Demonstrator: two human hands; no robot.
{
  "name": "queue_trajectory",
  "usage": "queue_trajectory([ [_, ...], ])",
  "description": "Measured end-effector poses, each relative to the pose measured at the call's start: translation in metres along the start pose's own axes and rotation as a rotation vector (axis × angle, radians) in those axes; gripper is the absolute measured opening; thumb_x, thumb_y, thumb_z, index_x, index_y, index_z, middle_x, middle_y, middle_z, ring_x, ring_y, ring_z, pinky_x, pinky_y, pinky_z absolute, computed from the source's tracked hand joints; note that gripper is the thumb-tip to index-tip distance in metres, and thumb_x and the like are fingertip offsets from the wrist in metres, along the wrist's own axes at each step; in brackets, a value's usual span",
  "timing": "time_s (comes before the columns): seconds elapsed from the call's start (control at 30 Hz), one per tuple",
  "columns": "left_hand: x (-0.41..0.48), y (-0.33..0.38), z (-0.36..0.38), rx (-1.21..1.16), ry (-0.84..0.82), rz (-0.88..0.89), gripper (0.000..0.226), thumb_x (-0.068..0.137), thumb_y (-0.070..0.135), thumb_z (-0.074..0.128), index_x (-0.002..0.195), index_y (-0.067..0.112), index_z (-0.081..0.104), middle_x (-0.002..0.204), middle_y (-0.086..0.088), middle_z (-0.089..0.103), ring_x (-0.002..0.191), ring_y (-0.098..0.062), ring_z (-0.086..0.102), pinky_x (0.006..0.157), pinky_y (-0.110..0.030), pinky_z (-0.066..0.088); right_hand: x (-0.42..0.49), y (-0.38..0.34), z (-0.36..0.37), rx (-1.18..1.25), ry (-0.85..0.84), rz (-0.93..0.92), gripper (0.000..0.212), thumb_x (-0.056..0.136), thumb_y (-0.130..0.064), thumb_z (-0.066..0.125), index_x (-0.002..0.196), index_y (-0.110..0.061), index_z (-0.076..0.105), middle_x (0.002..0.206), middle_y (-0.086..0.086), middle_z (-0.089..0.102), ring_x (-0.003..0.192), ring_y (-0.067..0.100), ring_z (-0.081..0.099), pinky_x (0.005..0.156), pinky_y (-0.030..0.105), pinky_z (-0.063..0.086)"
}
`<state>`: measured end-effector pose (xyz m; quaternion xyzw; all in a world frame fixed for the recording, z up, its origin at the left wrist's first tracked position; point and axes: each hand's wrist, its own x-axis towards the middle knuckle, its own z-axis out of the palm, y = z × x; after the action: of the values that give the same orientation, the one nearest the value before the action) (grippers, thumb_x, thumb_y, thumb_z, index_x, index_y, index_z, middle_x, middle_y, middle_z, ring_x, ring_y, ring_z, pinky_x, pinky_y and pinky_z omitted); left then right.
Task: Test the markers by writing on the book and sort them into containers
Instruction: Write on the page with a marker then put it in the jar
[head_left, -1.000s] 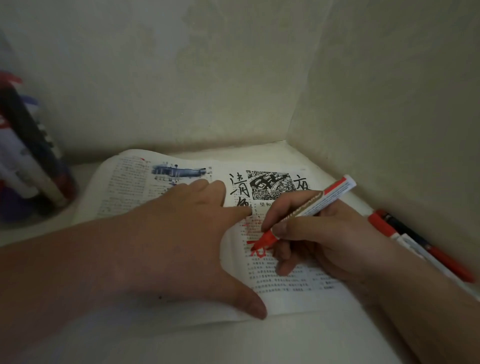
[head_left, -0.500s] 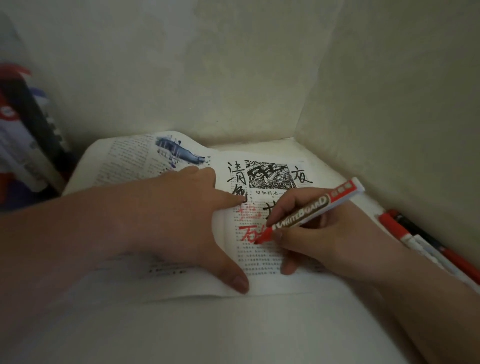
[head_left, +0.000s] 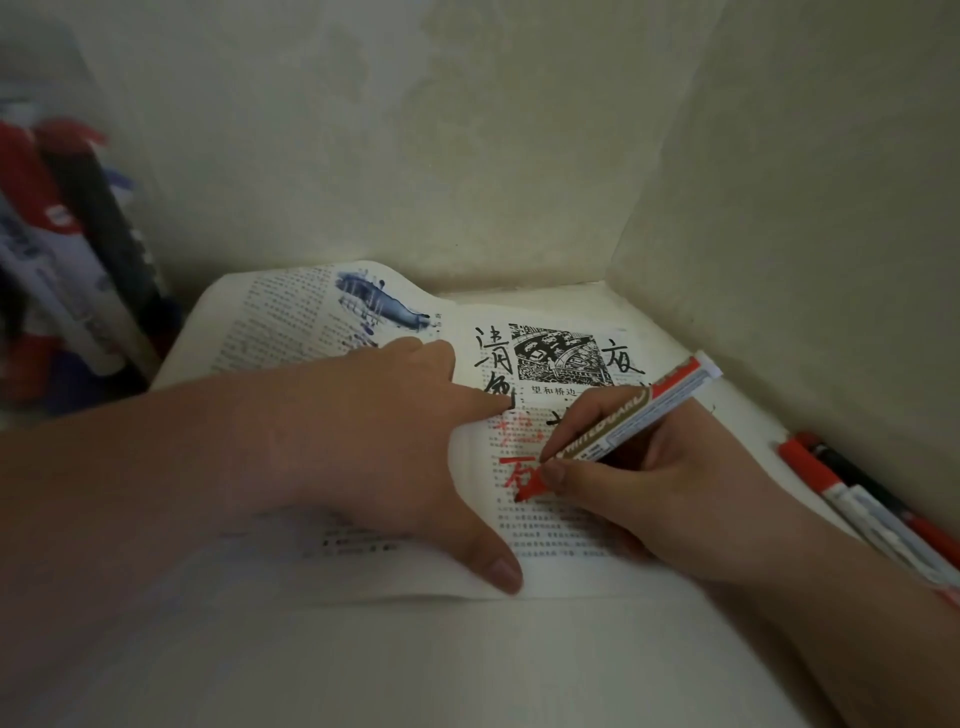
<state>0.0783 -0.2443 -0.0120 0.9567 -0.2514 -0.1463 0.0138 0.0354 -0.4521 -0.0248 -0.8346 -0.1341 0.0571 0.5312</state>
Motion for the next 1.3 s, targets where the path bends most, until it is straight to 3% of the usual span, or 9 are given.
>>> queue_trajectory([
  [0.1, -0.0004, 0.0007, 0.0009, -0.001, 0.004, -0.005, 0.120, 0.024, 0.109, 0.042, 0.132, 0.062, 0.016, 0.108, 0.013, 0.034, 0.115, -0.012, 0.036, 0.100, -0.042, 0.043, -0.0002, 0.0006, -0.0007, -0.005, -0.014, 0.023, 0.010, 0.084, -0.007, 0.078, 0.077, -0.009, 0.071, 0.051, 0.005, 0.057, 0.037, 0.013, 0.045, 0.039, 0.019, 0.035],
  [0.27, -0.0013, 0.0014, 0.0036, 0.004, 0.030, 0.006, 0.124, 0.023, 0.111, 0.037, 0.135, 0.062, 0.016, 0.105, 0.014, 0.033, 0.112, -0.012, 0.036, 0.101, -0.041, 0.042, -0.0013, -0.0018, -0.0020, 0.058, -0.038, 0.034, 0.011, 0.077, -0.015, 0.077, 0.078, -0.006, 0.070, 0.050, 0.001, 0.059, 0.036, 0.010, 0.045, 0.039, 0.017, 0.035],
  [0.37, -0.0016, 0.0015, 0.0032, 0.004, 0.025, 0.004, 0.125, 0.023, 0.110, 0.038, 0.136, 0.062, 0.015, 0.104, 0.014, 0.032, 0.111, -0.012, 0.035, 0.100, -0.041, 0.043, -0.0028, -0.0033, -0.0029, 0.023, -0.078, 0.008, 0.007, 0.085, -0.001, 0.076, 0.080, -0.004, 0.071, 0.052, -0.005, 0.061, 0.039, 0.003, 0.048, 0.040, 0.013, 0.037],
  [0.53, -0.0019, 0.0024, 0.0022, 0.008, 0.022, 0.001, 0.125, 0.024, 0.110, 0.040, 0.137, 0.061, 0.018, 0.106, 0.013, 0.033, 0.112, -0.012, 0.036, 0.099, -0.041, 0.043, -0.0029, -0.0028, -0.0036, 0.055, -0.113, 0.005, 0.008, 0.080, -0.007, 0.077, 0.075, -0.011, 0.071, 0.053, 0.000, 0.061, 0.039, 0.008, 0.047, 0.040, 0.018, 0.037],
  [0.63, -0.0020, 0.0023, 0.0021, 0.007, 0.022, -0.001, 0.123, 0.024, 0.110, 0.041, 0.135, 0.060, 0.020, 0.105, 0.013, 0.033, 0.110, -0.012, 0.036, 0.097, -0.041, 0.044, -0.0054, -0.0036, -0.0080, 0.068, -0.196, -0.034, 0.010, 0.082, 0.005, 0.075, 0.080, -0.004, 0.073, 0.064, 0.002, 0.071, 0.050, 0.004, 0.060, 0.048, 0.014, 0.046],
  [0.73, -0.0017, 0.0018, 0.0020, 0.001, 0.021, 0.005, 0.120, 0.024, 0.109, 0.040, 0.133, 0.061, 0.025, 0.103, 0.012, 0.034, 0.109, -0.013, 0.037, 0.097, -0.042, 0.044, -0.0061, -0.0058, -0.0065, -0.013, -0.213, -0.064, 0.005, 0.082, -0.002, 0.075, 0.085, -0.006, 0.076, 0.082, 0.011, 0.076, 0.065, 0.012, 0.069, 0.060, 0.020, 0.053],
  [0.9, -0.0016, 0.0023, 0.0026, 0.012, 0.011, -0.002, 0.123, 0.026, 0.109, 0.041, 0.136, 0.060, 0.019, 0.106, 0.013, 0.033, 0.111, -0.013, 0.035, 0.099, -0.042, 0.043, -0.0038, -0.0022, -0.0057, 0.062, -0.029, -0.024, 0.007, 0.077, -0.007, 0.077, 0.076, -0.006, 0.070, 0.054, 0.013, 0.061, 0.037, 0.009, 0.046, 0.039, 0.015, 0.036],
  [1.0, -0.0019, 0.0020, 0.0028, 0.013, 0.002, -0.007, 0.124, 0.026, 0.110, 0.041, 0.137, 0.062, 0.015, 0.108, 0.012, 0.032, 0.114, -0.013, 0.034, 0.101, -0.042, 0.042, -0.0027, -0.0016, -0.0079, 0.062, 0.041, 0.034, 0.011, 0.081, -0.006, 0.079, 0.076, -0.007, 0.070, 0.059, 0.026, 0.061, 0.035, 0.013, 0.041, 0.038, 0.016, 0.033],
  [1.3, 0.0000, 0.0018, 0.0032, 0.019, 0.009, -0.009, 0.131, 0.024, 0.110, 0.038, 0.142, 0.060, 0.013, 0.109, 0.011, 0.032, 0.117, -0.013, 0.035, 0.102, -0.042, 0.042, -0.0037, -0.0060, -0.0068, -0.008, -0.054, 0.014, 0.010, 0.082, 0.005, 0.075, 0.077, -0.002, 0.071, 0.052, -0.004, 0.062, 0.040, 0.001, 0.050, 0.042, 0.010, 0.036],
])
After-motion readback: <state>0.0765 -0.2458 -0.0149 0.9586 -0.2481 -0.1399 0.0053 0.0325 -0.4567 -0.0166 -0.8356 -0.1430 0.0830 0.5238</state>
